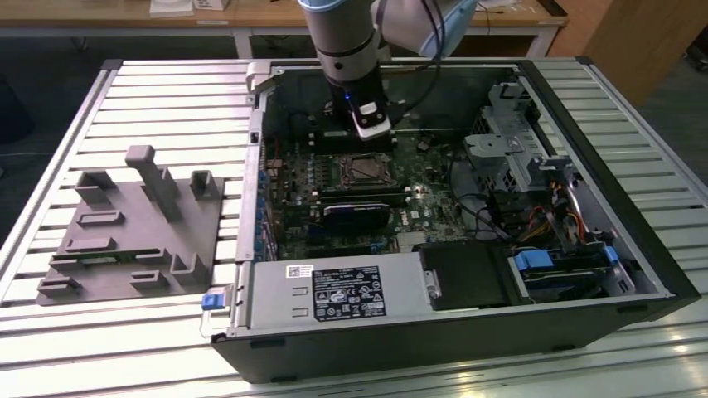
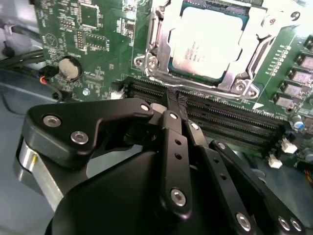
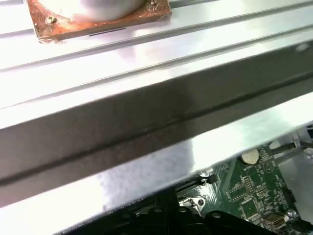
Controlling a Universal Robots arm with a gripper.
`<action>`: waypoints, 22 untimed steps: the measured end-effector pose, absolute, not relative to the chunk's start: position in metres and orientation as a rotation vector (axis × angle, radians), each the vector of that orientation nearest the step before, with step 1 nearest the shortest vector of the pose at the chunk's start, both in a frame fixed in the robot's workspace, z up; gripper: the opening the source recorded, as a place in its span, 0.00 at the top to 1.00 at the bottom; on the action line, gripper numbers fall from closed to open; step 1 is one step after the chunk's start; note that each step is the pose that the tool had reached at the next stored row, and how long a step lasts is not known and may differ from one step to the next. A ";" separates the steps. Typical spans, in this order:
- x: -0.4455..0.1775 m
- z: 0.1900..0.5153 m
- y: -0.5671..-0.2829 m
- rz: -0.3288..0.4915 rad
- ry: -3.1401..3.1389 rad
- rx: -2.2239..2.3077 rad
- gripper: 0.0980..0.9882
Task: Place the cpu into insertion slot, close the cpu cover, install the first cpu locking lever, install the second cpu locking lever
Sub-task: 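Install the first cpu locking lever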
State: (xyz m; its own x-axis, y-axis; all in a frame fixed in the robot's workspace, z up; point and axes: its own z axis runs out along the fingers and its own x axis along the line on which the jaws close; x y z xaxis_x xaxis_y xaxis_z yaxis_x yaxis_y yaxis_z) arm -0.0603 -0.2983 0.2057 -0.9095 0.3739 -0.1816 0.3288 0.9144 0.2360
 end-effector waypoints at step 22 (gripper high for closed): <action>-0.060 0.211 -0.308 0.158 2.873 0.520 0.99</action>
